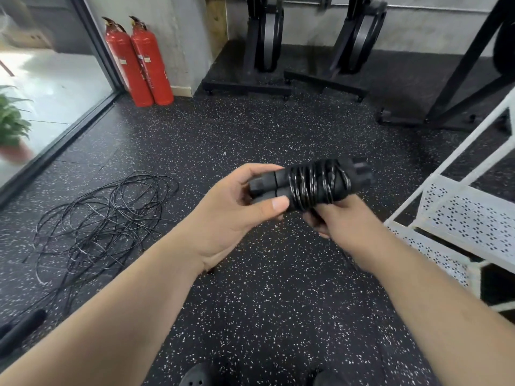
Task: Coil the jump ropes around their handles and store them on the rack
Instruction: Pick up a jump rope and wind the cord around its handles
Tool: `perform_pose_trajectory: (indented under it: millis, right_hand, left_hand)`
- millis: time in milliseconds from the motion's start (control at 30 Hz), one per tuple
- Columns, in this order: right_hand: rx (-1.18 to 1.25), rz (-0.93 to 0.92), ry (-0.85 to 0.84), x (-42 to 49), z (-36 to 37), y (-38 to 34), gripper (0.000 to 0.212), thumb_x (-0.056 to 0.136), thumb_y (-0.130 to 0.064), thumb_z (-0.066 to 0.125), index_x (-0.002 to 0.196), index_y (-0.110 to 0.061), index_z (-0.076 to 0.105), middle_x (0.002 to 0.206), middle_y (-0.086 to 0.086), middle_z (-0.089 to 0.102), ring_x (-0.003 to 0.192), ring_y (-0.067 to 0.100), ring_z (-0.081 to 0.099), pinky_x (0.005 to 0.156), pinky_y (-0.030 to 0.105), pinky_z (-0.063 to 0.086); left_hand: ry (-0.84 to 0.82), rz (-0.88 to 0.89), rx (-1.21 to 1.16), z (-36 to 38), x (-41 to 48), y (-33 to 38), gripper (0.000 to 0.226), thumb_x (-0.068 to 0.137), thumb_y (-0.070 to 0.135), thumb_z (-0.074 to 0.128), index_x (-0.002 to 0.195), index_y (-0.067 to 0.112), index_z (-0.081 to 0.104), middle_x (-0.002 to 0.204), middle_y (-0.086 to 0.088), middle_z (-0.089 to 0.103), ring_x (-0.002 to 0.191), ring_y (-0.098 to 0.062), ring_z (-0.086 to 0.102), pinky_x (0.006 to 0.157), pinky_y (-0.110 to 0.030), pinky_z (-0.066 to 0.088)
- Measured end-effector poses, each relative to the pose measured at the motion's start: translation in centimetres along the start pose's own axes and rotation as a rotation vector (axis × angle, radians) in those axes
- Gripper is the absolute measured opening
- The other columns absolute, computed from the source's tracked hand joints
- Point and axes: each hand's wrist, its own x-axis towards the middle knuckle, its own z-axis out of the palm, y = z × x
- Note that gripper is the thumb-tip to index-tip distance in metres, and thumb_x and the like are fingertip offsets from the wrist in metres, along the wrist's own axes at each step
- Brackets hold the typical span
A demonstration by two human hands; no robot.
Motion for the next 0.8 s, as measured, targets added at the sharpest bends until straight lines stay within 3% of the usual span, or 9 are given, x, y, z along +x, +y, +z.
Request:
perform_pose_trajectory:
  millis: [67, 133, 200, 267, 433, 567, 800]
  right_hand:
    - [-0.259, -0.092, 0.013, -0.2, 1.7, 0.1, 0.039, 0.112, -0.034, 0.048, 0.079, -0.028, 0.068, 0.059, -0.007, 0.061, 0.051, 0.012, 0.049, 0.056, 0.031, 0.043]
    - [-0.47, -0.204, -0.066, -0.7, 3.0, 0.2, 0.024, 0.113, -0.038, 0.047, 0.102, -0.034, 0.068, 0.066, -0.006, 0.066, 0.049, 0.007, 0.054, 0.046, 0.023, 0.04]
    - [-0.622, -0.225, -0.124, -1.3, 3.8, 0.2, 0.021, 0.113, -0.039, 0.046, 0.109, -0.029, 0.065, 0.072, -0.003, 0.067, 0.054, 0.011, 0.06, 0.048, 0.025, 0.04]
    - [-0.803, -0.252, -0.112, -1.9, 4.3, -0.1, 0.022, 0.113, -0.042, 0.044, 0.113, -0.03, 0.063, 0.075, -0.005, 0.067, 0.061, 0.016, 0.063, 0.056, 0.036, 0.049]
    - [-1.042, -0.391, -0.02, -2.6, 3.3, -1.4, 0.027, 0.11, -0.053, 0.043, 0.114, -0.039, 0.066, 0.089, -0.014, 0.067, 0.077, 0.011, 0.063, 0.068, 0.036, 0.056]
    - [-1.018, -0.421, 0.013, -1.9, 1.2, -1.7, 0.026, 0.104, -0.059, 0.046, 0.108, -0.045, 0.068, 0.09, -0.021, 0.066, 0.081, 0.003, 0.059, 0.071, 0.035, 0.055]
    - [-0.756, -0.377, 0.051, -0.9, -2.0, -1.1, 0.02, 0.101, -0.057, 0.059, 0.102, -0.044, 0.073, 0.08, -0.021, 0.071, 0.076, 0.002, 0.064, 0.074, 0.039, 0.056]
  left_hand:
    - [0.204, 0.053, 0.188, 0.0, 0.5, -0.5, 0.05, 0.083, 0.008, 0.087, 0.129, 0.021, 0.07, 0.123, -0.001, 0.076, 0.116, -0.023, 0.071, 0.107, -0.043, 0.056]
    - [0.389, 0.086, 0.374, -0.4, 0.8, -1.1, 0.046, 0.083, 0.016, 0.092, 0.122, 0.031, 0.072, 0.115, 0.009, 0.078, 0.107, -0.011, 0.072, 0.103, -0.037, 0.057]
    - [0.526, 0.065, 0.608, -1.3, 1.2, -1.6, 0.045, 0.082, 0.028, 0.093, 0.12, 0.036, 0.071, 0.109, 0.014, 0.076, 0.099, -0.004, 0.071, 0.092, -0.026, 0.055]
    - [0.571, -0.003, 0.854, -2.3, 1.5, -2.0, 0.049, 0.08, 0.041, 0.093, 0.122, 0.036, 0.069, 0.112, 0.012, 0.07, 0.098, -0.005, 0.067, 0.082, -0.023, 0.049]
    - [0.345, -0.143, 1.223, -3.4, 1.3, -2.5, 0.061, 0.083, 0.05, 0.088, 0.135, 0.03, 0.062, 0.116, 0.007, 0.049, 0.101, -0.014, 0.055, 0.091, -0.027, 0.042]
    - [0.075, -0.124, 1.241, -3.1, 0.6, -2.5, 0.047, 0.087, 0.053, 0.082, 0.129, 0.039, 0.063, 0.112, 0.016, 0.051, 0.101, -0.003, 0.057, 0.094, -0.028, 0.046]
    - [0.083, -0.107, 1.138, -2.3, 0.9, -2.7, 0.04, 0.096, 0.066, 0.062, 0.127, 0.041, 0.06, 0.116, 0.016, 0.054, 0.101, -0.002, 0.058, 0.085, -0.028, 0.045]
